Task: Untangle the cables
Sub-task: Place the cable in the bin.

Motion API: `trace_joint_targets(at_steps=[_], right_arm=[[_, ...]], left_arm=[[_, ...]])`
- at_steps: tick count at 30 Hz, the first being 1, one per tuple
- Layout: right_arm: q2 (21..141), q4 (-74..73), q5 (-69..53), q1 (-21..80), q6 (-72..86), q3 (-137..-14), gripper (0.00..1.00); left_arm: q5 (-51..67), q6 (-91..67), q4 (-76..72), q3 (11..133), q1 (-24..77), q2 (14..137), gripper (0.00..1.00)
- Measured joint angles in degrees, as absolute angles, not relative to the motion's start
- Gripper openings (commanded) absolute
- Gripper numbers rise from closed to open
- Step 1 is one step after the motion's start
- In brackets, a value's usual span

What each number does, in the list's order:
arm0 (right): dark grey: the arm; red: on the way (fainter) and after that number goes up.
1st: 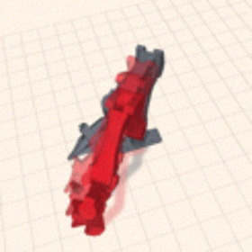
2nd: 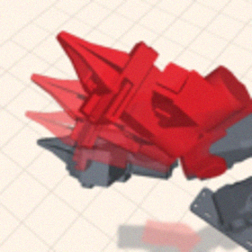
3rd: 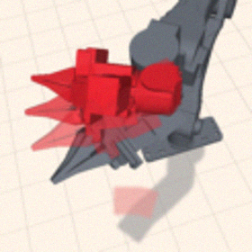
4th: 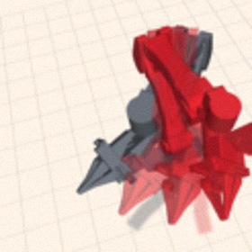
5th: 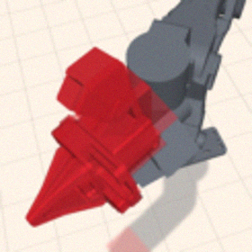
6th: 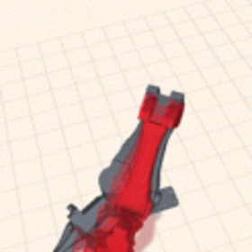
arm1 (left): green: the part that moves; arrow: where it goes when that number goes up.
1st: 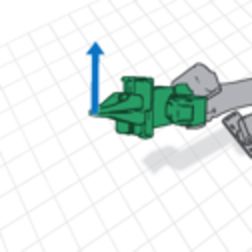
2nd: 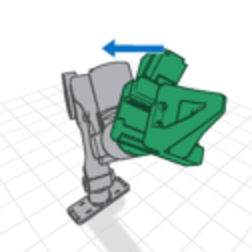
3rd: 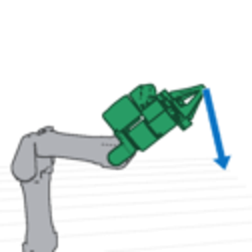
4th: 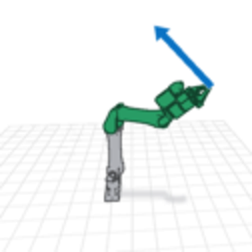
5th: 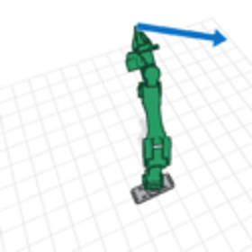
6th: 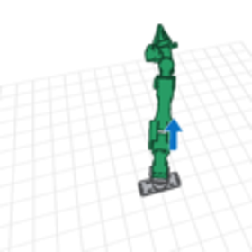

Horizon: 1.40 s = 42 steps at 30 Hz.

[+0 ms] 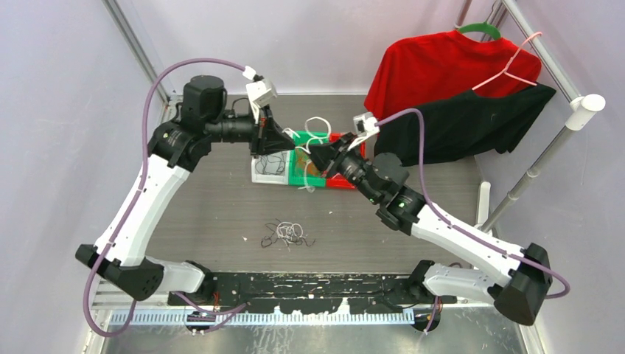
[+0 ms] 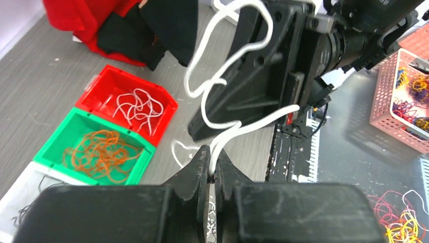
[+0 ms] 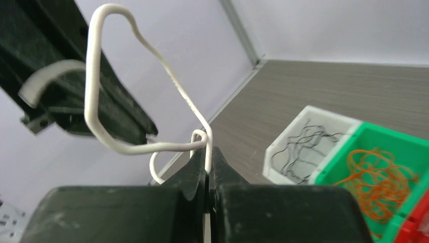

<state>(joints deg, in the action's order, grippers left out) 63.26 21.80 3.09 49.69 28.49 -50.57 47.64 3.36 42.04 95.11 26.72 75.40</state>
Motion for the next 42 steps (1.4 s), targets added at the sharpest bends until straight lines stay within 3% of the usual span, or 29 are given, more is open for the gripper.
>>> trace_joint_targets(at_steps=[6, 9, 10, 13, 15, 16, 22, 31, 42], right_arm=[[56.31, 16.91, 11.44, 44.45, 28.45, -49.36, 0.01], [54.54, 12.86, 17.58, 42.3, 27.53, -49.36, 0.01], [54.39, 11.88, 19.11, 41.76, 27.07, -49.36, 0.01], [55.18, 8.78, 22.24, 38.81, 25.58, -49.39, 0.01], [56.9, 7.57, 22.79, 36.58, 25.1, -49.52, 0.01], [58.33, 6.98, 23.03, 35.22, 24.95, -49.67, 0.01], [65.45, 4.43, 22.61, 28.53, 26.06, -50.04, 0.01], [72.53, 4.25, 19.92, 26.83, 26.55, -53.19, 0.01], [79.26, -1.02, 14.66, 26.83, 28.82, -60.07, 0.01]], left_arm=[[44.03, 8.36, 46.39, 100.79, 32.01, 83.29, 0.28], [41.34, 11.07, 49.8, 106.08, 33.93, 90.13, 0.3], [40.71, 11.73, 50.89, 108.29, 34.3, 92.66, 0.35], [39.35, 13.63, 54.15, 115.26, 34.89, 100.73, 0.67], [38.79, 15.05, 56.42, 118.87, 34.98, 105.14, 0.98], [38.61, 15.99, 57.78, 120.05, 34.98, 106.83, 1.0], [38.65, 22.13, 68.82, 123.83, 34.98, 111.42, 1.0], [35.73, 29.36, 81.62, 123.48, 33.91, 109.56, 1.0], [29.52, 27.44, 87.59, 121.49, 17.56, 98.63, 1.0]])
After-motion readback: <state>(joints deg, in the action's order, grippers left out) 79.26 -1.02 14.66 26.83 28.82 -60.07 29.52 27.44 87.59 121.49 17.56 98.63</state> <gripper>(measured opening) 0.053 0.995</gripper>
